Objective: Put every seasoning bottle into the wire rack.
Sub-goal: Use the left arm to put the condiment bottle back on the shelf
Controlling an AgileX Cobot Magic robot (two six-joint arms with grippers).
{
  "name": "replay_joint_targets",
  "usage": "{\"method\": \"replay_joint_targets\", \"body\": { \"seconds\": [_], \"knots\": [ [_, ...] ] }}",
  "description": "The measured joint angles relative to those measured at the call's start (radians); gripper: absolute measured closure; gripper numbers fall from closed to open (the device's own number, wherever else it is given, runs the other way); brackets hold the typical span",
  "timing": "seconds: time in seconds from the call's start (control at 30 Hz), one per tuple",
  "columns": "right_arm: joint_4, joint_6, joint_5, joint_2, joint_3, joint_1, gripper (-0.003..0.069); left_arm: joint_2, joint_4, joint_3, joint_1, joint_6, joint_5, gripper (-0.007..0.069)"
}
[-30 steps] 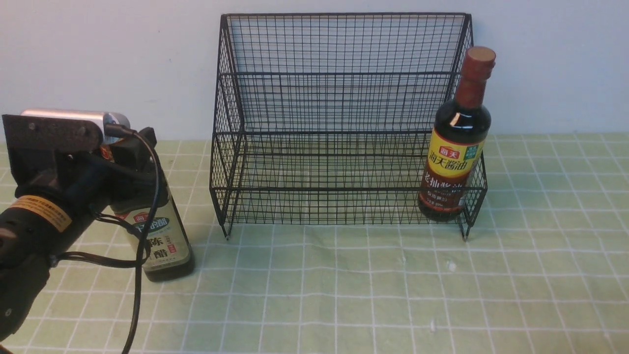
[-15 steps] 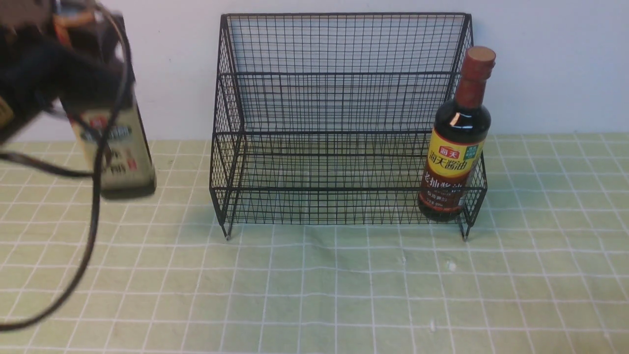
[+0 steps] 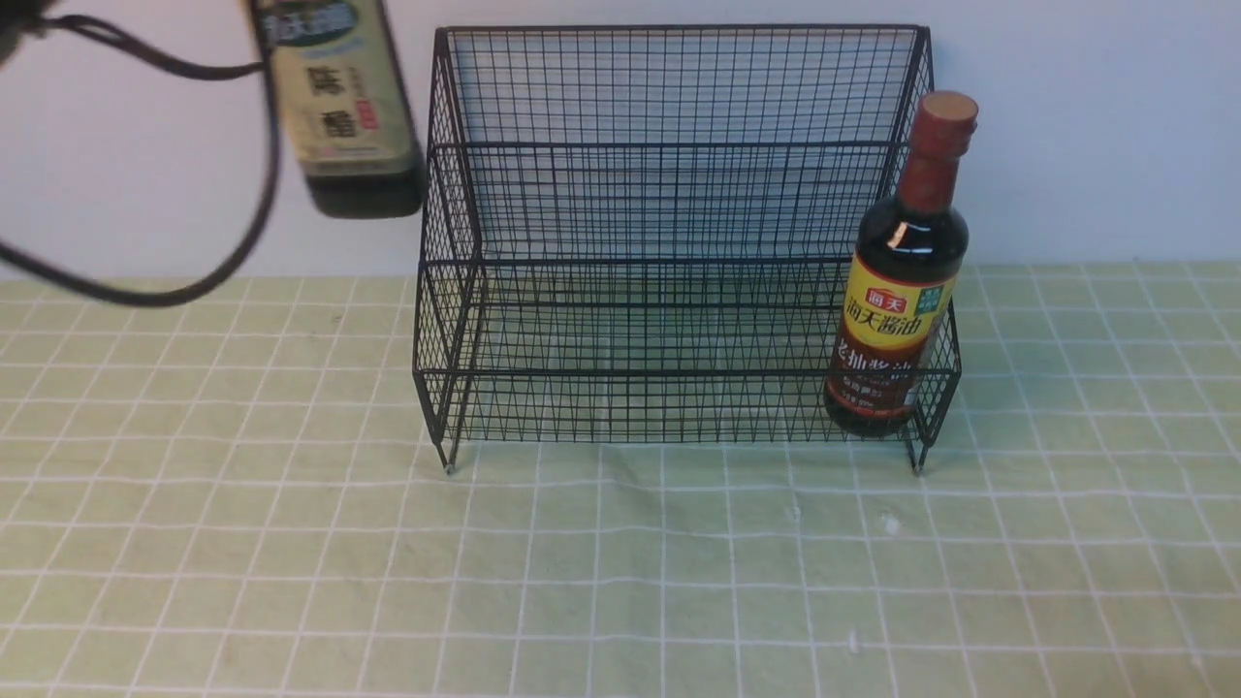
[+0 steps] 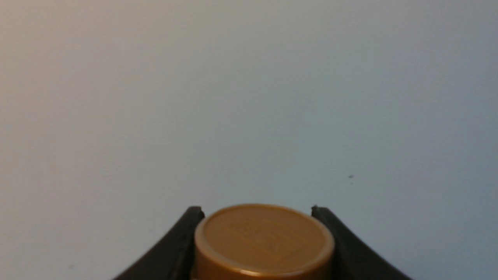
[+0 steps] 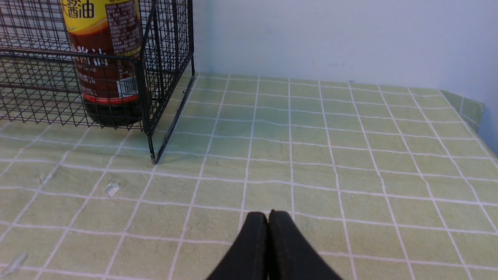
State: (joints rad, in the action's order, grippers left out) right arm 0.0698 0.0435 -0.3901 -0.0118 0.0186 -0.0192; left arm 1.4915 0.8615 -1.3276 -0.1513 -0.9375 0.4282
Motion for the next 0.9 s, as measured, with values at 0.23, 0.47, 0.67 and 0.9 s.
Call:
{"method": "replay_joint_targets", "body": {
  "seconds": [0.23,0.47,0.67,0.9],
  "knots": [
    [0.000,0.000,0.000,0.000,0.000,0.001,0.0673,0.171,0.023,-0.134,-0.106,0.051,-0.030,0.0321],
    [0.000,0.000,0.000,0.000,0.000,0.001,0.0673,0.269,0.022,-0.150,-0.125,0.062,-0.064,0.0321],
    [0.000,0.000,0.000,0.000,0.000,0.001,0.0673,0.329,0.021,-0.150,-0.127,0.058,-0.179,0.0321],
    [0.000,0.000,0.000,0.000,0.000,0.001,0.0673,0.356,0.014,-0.150,-0.127,0.000,-0.248,0.0321]
  ]
}}
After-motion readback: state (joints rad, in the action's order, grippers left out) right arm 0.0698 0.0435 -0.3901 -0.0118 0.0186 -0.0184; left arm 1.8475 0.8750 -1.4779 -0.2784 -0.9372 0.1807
